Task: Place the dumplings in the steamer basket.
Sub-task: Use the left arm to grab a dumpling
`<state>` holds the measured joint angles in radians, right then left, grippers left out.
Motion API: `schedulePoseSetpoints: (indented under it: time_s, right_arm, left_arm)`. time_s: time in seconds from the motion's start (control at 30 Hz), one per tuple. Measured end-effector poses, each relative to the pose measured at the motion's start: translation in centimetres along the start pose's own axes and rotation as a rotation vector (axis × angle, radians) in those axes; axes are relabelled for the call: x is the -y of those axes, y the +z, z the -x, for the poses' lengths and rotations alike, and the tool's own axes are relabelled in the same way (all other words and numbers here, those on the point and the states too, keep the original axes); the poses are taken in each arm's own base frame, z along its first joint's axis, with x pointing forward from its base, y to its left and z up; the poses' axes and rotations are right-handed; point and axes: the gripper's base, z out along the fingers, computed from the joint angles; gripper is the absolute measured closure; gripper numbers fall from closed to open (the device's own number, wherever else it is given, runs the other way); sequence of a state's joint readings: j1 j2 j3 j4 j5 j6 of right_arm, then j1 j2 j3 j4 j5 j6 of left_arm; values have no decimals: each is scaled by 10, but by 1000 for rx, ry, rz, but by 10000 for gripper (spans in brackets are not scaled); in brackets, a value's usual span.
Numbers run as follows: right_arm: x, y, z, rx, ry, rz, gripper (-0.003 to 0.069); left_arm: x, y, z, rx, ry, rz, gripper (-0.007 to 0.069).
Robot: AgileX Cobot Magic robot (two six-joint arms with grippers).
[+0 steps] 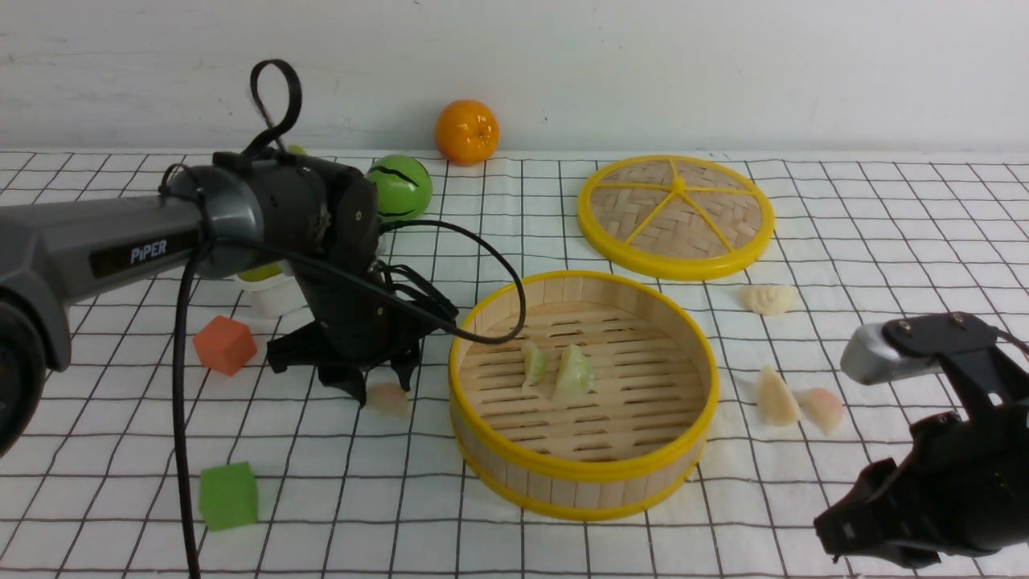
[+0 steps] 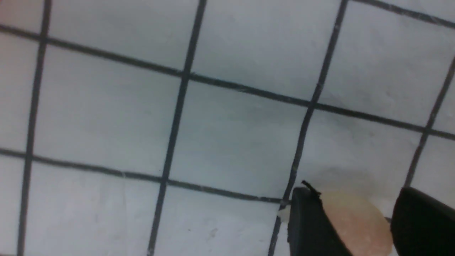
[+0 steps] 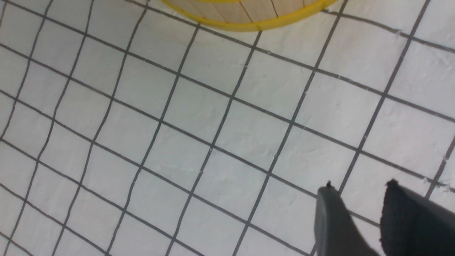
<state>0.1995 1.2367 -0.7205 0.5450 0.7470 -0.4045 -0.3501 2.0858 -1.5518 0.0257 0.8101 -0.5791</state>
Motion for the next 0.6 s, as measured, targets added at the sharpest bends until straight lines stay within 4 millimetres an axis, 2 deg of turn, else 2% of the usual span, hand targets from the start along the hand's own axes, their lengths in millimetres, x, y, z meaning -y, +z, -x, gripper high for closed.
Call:
schedulePoseSetpoints:
  time_s: [0.23, 0.27, 0.3, 0.33, 0.47, 0.5, 0.6]
  right_arm:
    - [0, 0, 0, 1, 0, 0, 443]
    - [0, 0, 0, 1, 0, 0, 442]
    - [0, 0, 0, 4, 0, -2, 441]
    - [0, 0, 0, 5, 0, -2, 441]
    - [0, 0, 1, 7, 0, -3, 440]
    - [0, 0, 1, 11, 0, -5, 440]
    - [1, 0, 1, 14, 0, -6, 435]
  left_arm:
    - [2, -4, 4, 14, 252, -4, 351]
    - [3, -5, 5, 15, 274, -2, 398]
    - [4, -9, 8, 19, 300, -3, 491]
    - [5, -12, 9, 14, 306, 1, 533]
    - [6, -20, 13, 1, 217, 12, 536]
    - [7, -24, 15, -7, 166, 21, 572]
    - [7, -26, 15, -17, 143, 27, 589]
